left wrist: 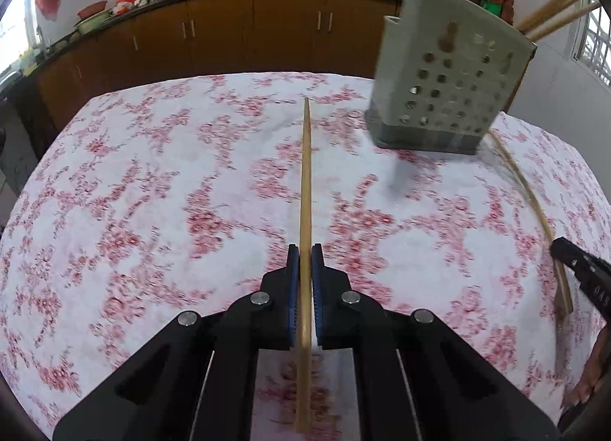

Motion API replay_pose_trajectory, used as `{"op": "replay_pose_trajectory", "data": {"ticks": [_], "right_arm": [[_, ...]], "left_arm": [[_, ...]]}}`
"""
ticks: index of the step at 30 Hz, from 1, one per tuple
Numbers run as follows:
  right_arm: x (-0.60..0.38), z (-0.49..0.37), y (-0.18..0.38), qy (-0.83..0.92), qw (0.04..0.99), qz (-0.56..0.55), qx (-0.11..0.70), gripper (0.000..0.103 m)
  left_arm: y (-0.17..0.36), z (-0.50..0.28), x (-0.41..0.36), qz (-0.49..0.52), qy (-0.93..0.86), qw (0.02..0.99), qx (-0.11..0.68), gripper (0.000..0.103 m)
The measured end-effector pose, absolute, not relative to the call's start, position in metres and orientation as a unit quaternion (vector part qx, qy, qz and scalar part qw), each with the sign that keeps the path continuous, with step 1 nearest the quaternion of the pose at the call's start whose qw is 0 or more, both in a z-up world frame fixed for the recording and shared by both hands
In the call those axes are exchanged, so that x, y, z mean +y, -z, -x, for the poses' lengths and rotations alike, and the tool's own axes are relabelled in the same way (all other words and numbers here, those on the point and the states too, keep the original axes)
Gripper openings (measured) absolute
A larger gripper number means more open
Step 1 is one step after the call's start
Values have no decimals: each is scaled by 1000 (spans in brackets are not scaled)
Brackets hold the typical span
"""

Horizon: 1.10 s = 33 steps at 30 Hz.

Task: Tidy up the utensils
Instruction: 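Grasp the last chopstick with the right tool while the left tool grasps another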

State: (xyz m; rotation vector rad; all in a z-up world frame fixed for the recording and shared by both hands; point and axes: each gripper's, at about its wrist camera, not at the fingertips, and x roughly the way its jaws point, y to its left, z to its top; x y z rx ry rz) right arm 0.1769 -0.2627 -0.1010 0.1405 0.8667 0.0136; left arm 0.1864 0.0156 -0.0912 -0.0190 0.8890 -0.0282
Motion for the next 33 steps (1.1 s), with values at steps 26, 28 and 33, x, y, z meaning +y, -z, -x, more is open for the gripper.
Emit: {"op": "replay_pose_trajectory", "data": {"ticks": [26,28,33], "right_arm": [[-264,-179,103,-7,904,-65,421,9],[-264,-179,103,-7,905,-65,421,9],[-263,-179,103,-6,905,-62,422,9]], "left_arm": [[92,-187,21,29,22,903,428,8],[92,-187,21,29,22,903,428,8],[92,-187,21,29,22,903,428,8]]}}
